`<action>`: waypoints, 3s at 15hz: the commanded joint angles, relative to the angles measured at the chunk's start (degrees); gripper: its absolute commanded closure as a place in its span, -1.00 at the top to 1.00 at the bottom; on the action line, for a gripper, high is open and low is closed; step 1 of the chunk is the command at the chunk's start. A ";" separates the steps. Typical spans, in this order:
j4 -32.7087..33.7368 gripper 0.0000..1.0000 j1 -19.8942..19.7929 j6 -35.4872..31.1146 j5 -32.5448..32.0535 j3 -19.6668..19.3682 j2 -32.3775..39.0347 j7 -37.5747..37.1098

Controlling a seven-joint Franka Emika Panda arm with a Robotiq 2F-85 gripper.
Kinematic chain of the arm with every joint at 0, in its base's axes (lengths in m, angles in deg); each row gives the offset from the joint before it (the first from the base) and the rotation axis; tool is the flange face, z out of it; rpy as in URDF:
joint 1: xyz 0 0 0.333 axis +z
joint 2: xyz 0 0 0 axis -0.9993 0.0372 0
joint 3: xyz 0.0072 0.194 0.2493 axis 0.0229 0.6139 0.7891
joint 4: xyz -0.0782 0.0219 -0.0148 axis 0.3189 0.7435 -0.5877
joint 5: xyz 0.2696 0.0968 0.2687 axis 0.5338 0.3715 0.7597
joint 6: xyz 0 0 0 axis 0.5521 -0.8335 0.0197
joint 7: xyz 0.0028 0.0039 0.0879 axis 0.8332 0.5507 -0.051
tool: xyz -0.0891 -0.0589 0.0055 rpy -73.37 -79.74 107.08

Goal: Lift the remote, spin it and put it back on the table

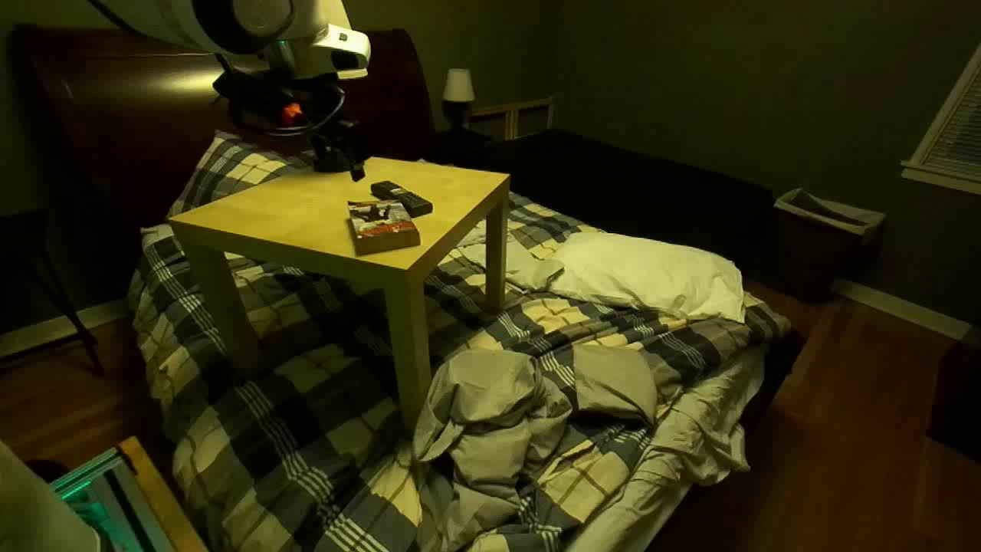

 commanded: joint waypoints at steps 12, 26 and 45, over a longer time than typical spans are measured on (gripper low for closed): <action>0.10 1.00 0.47 0.14 -0.22 -0.47 0.03 -0.14; 14.71 1.00 3.48 0.65 -8.11 1.74 13.67 12.08; 57.18 1.00 8.09 26.29 -19.17 2.21 47.54 47.43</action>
